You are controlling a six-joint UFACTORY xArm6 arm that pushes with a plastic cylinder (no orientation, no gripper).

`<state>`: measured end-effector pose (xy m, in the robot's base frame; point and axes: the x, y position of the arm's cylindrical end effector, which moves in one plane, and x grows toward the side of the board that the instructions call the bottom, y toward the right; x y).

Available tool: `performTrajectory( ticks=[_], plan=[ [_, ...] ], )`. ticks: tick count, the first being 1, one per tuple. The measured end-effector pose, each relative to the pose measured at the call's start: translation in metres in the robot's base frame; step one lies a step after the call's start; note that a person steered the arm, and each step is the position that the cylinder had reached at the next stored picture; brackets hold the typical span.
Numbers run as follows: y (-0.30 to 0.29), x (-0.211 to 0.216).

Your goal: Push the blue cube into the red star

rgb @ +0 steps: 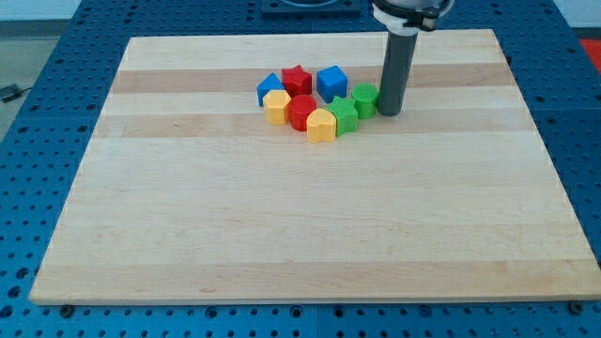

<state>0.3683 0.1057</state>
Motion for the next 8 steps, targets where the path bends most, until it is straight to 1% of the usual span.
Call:
performTrajectory(
  ticks=[1,2,3,4,5,6,7,8],
  plan=[
    [0.013,0.08],
    [-0.045,0.156],
    [-0.173,0.159],
    [-0.278,0.115],
    [-0.32,0.025],
    [-0.254,-0.056],
    [-0.165,-0.114],
    [-0.067,-0.127]
  ],
)
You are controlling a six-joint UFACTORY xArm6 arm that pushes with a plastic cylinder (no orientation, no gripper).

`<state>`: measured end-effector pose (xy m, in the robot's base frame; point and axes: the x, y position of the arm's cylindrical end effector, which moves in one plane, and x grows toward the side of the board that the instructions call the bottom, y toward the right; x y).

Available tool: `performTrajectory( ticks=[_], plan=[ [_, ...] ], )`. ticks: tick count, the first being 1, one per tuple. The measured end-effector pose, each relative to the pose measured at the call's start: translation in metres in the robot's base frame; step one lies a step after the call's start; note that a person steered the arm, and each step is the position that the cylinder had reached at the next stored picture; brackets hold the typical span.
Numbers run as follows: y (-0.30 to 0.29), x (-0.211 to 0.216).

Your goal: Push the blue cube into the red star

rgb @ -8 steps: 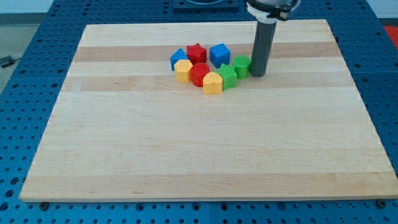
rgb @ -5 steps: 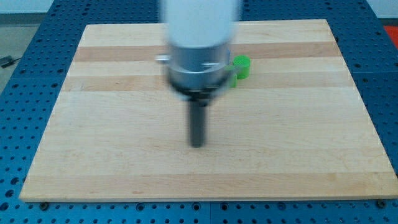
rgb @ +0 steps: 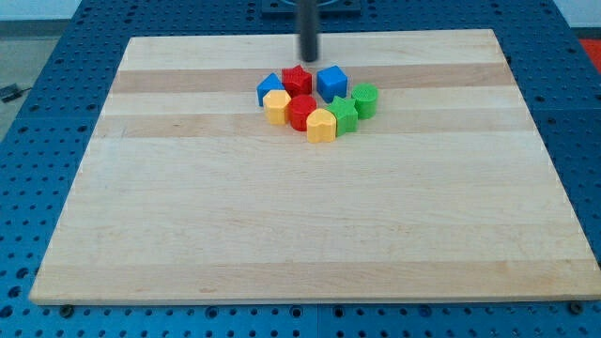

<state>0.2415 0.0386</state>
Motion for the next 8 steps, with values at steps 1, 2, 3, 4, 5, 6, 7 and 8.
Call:
performTrajectory(
  ticks=[1,2,3,4,5,6,7,8],
  plan=[
    [0.076,0.003],
    [0.074,0.032],
    [0.069,0.047],
    [0.057,0.058],
    [0.039,0.071],
    [0.022,0.08],
    [0.001,0.081],
    [-0.02,0.081]
  ],
)
